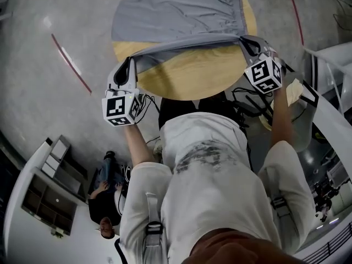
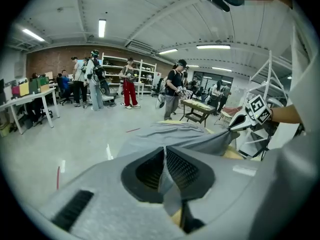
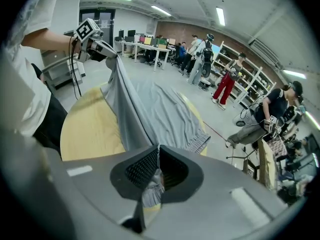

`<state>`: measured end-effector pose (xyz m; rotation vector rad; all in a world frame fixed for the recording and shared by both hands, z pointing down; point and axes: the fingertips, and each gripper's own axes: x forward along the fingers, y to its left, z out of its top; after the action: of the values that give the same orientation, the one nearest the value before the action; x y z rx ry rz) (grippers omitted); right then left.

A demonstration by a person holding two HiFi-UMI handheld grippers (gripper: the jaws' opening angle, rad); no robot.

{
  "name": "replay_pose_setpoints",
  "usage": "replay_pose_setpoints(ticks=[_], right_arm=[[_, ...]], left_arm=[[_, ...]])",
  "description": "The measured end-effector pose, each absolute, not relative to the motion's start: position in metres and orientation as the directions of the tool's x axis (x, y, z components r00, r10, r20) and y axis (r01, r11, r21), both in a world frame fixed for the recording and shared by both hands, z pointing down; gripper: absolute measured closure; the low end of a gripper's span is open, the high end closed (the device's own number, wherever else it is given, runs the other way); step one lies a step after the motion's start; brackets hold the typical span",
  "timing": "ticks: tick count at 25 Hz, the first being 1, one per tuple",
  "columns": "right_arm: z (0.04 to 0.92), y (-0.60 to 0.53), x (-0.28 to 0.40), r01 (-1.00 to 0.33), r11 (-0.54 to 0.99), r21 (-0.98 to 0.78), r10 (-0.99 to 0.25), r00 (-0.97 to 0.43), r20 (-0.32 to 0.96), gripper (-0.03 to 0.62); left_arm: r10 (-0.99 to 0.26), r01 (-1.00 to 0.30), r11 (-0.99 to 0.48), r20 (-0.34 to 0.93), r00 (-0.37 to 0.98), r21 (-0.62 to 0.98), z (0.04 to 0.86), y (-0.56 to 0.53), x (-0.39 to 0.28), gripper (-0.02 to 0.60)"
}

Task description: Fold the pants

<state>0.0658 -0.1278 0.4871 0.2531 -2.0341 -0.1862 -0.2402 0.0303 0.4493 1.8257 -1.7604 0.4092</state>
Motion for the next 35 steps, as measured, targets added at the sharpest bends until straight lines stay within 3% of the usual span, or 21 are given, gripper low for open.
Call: replay_pose_setpoints(ticks=[19,35], right_arm=[[0.486,-0.189,0.035,-0.218,0.938,0.269,-0.339,-0.414,0.845,0.574],[0.495,-0.234,0.018,-0.263,0.926,0.271,-0.36,-0.397,0.844,0.574]], left_arm=[[-0.784,-0.977,-0.125,0.587,0.203,0.172,0.45,-0.063,-0.287,0.557],[-0.781,-0.98,-0.138,0.593,0.195,0.141,0.466,-0.122,-0.309,0.557]])
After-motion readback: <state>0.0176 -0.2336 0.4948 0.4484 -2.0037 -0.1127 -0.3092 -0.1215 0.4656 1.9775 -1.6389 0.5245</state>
